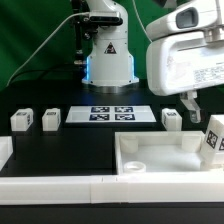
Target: Assemble one leg
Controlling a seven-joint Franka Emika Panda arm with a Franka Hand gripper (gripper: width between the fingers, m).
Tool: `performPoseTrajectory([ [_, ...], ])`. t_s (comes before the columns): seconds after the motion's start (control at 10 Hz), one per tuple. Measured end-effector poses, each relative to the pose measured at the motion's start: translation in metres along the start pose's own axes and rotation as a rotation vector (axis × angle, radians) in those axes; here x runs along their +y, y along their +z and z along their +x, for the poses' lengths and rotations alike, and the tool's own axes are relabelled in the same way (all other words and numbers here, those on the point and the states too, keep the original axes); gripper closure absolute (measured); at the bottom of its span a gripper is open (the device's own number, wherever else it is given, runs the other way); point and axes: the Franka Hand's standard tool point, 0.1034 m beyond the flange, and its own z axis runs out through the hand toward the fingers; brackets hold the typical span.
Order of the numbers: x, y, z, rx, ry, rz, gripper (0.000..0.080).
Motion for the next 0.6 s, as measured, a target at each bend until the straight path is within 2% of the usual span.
performPoseTrajectory([
  [0.2,-0.003,0.002,0.001,-0.154,-0.002,0.030,0.0150],
  [0.3,-0.002,0.004,0.010,-0.142,-0.004,0.030,0.0150],
  [0.6,0.002,0.012,0.008,-0.140,-0.009,0.031,0.0150],
])
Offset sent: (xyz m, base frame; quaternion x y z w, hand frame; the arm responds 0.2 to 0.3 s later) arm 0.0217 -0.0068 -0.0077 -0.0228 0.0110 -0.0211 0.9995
